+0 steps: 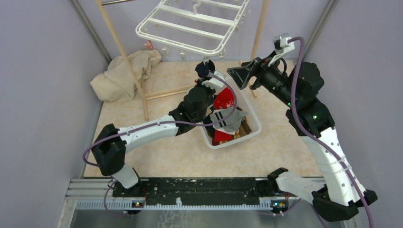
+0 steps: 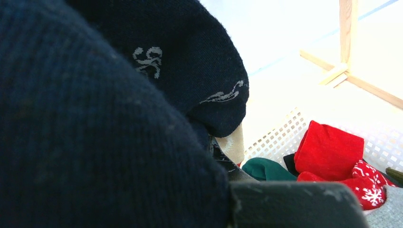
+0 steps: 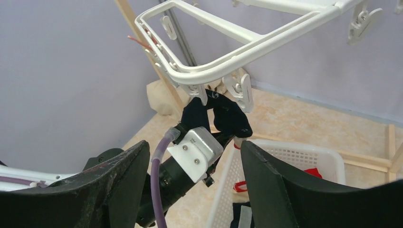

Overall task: Remove the socks clipped to the hanger
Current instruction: Remove the sock from the hanger.

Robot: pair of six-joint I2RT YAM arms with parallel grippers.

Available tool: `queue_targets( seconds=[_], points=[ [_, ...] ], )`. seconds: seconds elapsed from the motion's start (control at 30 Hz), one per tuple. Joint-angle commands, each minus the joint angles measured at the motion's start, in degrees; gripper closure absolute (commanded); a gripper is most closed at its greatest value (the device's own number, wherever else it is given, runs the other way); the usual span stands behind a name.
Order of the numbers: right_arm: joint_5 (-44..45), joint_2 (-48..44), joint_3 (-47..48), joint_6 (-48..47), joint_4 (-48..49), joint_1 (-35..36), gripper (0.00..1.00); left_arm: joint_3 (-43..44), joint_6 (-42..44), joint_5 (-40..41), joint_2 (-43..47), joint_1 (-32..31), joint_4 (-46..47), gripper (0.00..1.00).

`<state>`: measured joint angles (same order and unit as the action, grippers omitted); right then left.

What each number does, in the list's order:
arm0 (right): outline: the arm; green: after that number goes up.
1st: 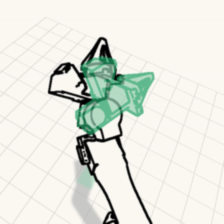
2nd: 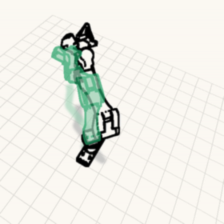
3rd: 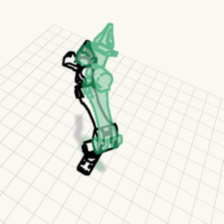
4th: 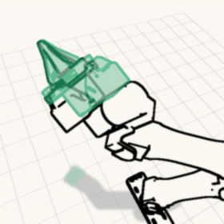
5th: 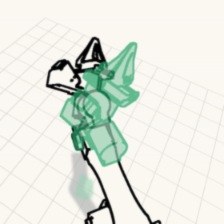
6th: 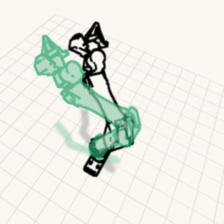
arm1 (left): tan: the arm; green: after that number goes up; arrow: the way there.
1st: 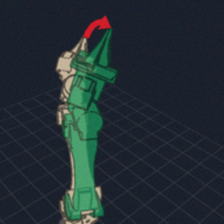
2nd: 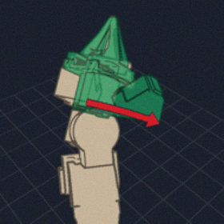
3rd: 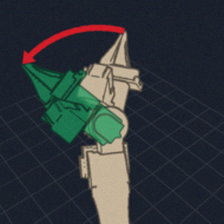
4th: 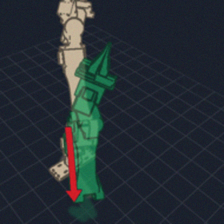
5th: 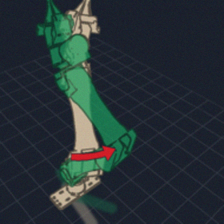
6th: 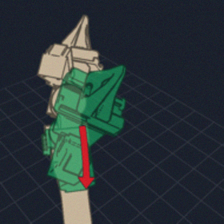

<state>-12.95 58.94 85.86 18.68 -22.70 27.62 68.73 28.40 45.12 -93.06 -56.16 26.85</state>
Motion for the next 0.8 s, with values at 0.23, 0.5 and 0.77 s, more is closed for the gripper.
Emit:
queue_targets(
  seconds=[0.23, 0.5, 0.77],
  points=[
    [-2.0, 1.5, 1.1, 2.5, 4.1, -0.1, 0.29, 0.6, 0.9, 1.5, 1.3, -0.5, 2.3, 0.93],
    [-2.6, 5.5, 3.6, 4.8, 7.2, -0.1, 0.31, 0.0, 1.1, 1.9, 1.2, -0.5, 2.9, 0.93],
    [-2.3, 8.3, 4.4, 4.4, 9.5, 1.4, 0.35, -0.3, 2.0, 2.4, 1.1, -0.6, 3.9, 0.93]
  ],
)
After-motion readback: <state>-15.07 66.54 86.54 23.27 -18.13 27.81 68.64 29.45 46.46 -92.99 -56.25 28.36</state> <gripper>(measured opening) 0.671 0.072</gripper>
